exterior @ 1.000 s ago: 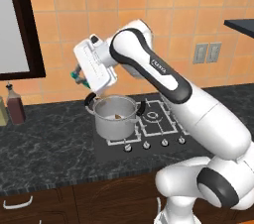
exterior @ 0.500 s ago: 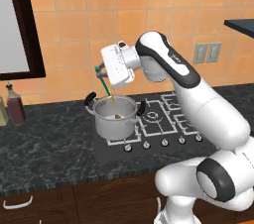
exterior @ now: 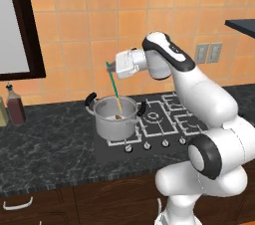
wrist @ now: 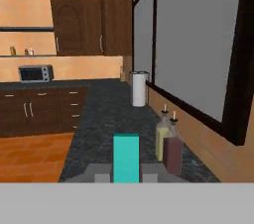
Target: Put the avocado and sweet potato in the pot. Retrieve the spatula and lightly stir the vegetables in the pot.
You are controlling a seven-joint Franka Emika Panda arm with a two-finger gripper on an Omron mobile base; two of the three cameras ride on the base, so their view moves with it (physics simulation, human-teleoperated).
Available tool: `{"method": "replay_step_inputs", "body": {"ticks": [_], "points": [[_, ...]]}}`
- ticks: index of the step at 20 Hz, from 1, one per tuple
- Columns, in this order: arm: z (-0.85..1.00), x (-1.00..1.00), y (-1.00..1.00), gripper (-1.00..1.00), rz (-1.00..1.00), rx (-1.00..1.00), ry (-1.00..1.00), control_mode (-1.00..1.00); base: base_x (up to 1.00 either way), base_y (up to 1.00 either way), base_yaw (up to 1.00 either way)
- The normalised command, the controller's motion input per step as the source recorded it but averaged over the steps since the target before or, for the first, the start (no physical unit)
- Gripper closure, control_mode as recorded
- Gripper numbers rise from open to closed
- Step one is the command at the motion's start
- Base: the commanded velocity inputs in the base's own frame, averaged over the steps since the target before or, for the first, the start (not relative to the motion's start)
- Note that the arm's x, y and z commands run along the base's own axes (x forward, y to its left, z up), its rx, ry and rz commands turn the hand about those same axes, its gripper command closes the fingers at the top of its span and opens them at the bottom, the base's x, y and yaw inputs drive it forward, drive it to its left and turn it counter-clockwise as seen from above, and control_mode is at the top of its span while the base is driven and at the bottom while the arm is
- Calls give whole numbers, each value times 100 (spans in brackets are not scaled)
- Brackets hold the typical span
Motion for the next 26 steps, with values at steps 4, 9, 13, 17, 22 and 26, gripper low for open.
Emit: {"method": "replay_step_inputs", "body": {"ticks": [4,9,13,17,22,26], "points": [[-54,59,-27,100,-5,9,17,-100,0,0,0],[-53,13,-10,100,-1,8,2,-100,0,0,0],[-43,6,-5,100,0,9,-1,-100,0,0,0],[-33,5,-25,100,-1,6,-1,-100,0,0,0],[-45,16,-15,100,-3,1,0,-100,0,0,0],[-62,13,0,100,0,7,-5,-100,0,0,0]]}}
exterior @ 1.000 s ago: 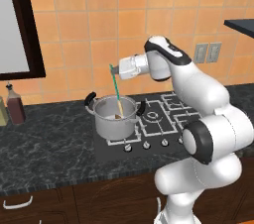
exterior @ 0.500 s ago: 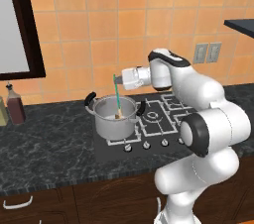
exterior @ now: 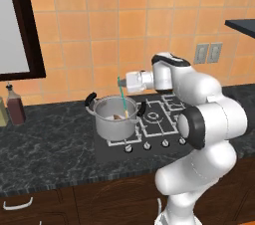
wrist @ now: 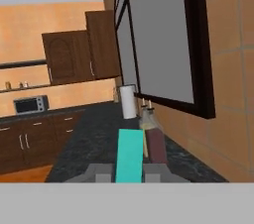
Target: Put the avocado and sweet potato in the pot. Retrieve the spatula and lightly stir the vegetables in the pot.
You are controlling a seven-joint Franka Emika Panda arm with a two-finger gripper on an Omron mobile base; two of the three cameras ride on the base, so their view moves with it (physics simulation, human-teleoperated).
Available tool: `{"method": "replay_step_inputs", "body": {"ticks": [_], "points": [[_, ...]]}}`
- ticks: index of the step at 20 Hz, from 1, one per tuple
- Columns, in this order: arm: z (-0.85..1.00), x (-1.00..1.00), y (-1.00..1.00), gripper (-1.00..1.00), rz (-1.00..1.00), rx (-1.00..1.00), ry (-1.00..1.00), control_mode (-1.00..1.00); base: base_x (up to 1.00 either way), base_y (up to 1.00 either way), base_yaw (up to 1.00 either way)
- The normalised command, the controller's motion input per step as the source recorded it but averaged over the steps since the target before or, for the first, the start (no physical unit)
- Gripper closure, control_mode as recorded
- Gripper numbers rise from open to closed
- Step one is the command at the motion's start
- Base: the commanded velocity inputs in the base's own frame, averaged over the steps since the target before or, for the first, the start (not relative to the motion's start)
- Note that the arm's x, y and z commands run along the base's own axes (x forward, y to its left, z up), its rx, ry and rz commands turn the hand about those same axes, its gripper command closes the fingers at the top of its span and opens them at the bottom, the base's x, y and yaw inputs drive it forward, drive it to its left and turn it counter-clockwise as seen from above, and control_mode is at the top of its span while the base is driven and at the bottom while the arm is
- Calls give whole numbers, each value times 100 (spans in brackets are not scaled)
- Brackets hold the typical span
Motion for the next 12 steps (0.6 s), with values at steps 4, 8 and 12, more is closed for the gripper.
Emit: {"method": "replay_step_inputs", "body": {"ticks": [4,8,12], "points": [[-58,6,4,100,0,18,-13,-100,0,0,0],[-6,15,34,100,0,30,-8,-100,0,0,0],[0,18,31,100,0,30,-2,-100,0,0,0]]}}
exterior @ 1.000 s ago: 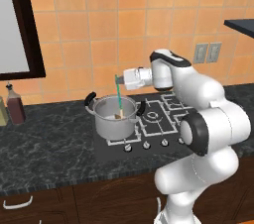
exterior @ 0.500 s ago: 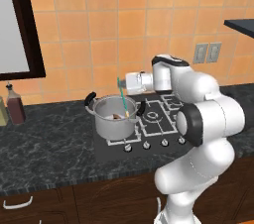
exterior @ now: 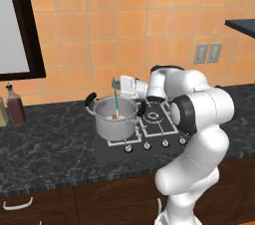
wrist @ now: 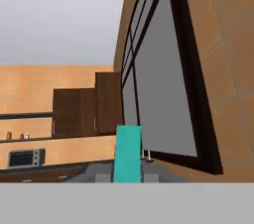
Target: Put the avocado and sweet potato in the pot. Retrieve the spatula and lightly stir the vegetables in the pot.
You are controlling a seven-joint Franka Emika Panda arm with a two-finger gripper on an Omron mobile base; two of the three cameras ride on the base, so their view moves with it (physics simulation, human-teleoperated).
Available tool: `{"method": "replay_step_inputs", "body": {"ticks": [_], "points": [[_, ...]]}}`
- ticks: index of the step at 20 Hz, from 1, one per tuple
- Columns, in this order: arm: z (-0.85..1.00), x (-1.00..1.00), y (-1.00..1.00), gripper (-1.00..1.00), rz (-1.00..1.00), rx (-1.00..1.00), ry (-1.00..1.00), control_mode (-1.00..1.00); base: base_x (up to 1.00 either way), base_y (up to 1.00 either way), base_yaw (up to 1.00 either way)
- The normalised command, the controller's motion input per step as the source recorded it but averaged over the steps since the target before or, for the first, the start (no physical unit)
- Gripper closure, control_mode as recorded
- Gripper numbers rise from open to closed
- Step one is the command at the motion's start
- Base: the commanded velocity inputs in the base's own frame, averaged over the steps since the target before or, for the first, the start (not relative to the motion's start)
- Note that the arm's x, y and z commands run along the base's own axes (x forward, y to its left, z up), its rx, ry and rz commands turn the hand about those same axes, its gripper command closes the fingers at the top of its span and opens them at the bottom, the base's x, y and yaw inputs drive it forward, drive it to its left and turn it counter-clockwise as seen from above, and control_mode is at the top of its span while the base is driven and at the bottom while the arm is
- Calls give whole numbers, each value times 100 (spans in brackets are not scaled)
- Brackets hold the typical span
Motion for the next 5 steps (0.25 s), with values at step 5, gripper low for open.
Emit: {"method": "replay_step_inputs", "body": {"ticks": [5], "points": [[4,12,3,100,0,13,-2,-100,0,0,0]]}}
